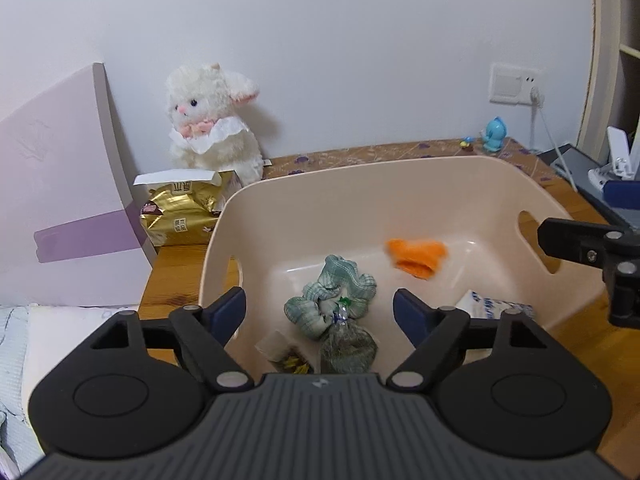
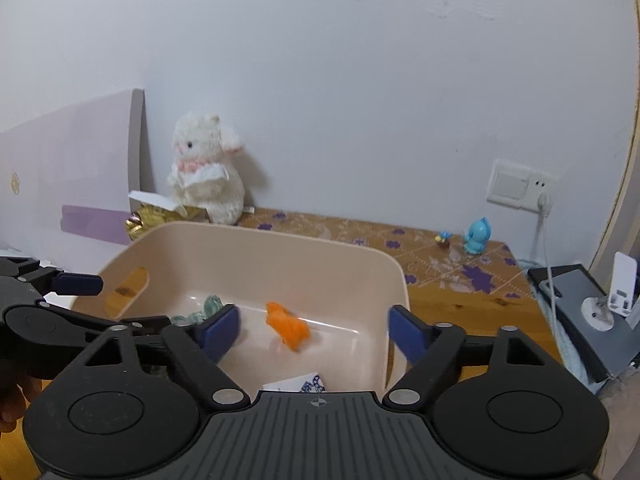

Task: Organize objects
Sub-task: 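Carry both items over the bin and open both tools to drop them, then grasp the teddy keychain with the left tool while the right tool grasps the black box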

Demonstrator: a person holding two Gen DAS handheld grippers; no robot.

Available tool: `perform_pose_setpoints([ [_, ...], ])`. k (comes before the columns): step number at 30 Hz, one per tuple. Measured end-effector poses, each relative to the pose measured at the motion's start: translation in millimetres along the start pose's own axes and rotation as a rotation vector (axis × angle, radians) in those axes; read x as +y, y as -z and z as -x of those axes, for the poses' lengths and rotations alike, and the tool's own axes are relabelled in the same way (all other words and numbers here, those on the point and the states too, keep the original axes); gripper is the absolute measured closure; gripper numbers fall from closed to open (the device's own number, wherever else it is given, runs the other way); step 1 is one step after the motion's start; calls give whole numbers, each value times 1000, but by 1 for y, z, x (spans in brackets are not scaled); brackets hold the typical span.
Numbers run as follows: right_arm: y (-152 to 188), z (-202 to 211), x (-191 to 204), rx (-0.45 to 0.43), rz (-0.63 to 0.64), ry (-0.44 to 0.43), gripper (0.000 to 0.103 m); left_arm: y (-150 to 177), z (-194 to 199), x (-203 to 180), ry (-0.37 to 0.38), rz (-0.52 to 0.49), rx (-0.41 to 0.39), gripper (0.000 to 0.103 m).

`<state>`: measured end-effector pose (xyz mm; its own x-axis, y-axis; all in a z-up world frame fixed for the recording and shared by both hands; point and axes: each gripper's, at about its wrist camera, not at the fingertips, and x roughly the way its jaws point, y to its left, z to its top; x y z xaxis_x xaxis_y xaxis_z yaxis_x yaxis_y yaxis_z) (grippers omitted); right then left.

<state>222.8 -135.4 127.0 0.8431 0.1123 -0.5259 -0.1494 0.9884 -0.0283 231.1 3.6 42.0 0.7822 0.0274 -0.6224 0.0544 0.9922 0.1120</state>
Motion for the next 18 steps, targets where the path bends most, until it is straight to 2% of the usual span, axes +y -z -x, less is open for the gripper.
perform_pose_setpoints([
  [2, -1, 16, 2, -24, 4, 7, 7, 4, 13, 2, 11, 13, -3, 20],
  [7, 1, 53, 8, -51, 26, 6, 0, 17, 41, 4, 5, 21, -15, 18],
  [18, 29, 105, 16, -51, 43, 4, 0, 53, 87, 3, -16, 6, -23, 16],
])
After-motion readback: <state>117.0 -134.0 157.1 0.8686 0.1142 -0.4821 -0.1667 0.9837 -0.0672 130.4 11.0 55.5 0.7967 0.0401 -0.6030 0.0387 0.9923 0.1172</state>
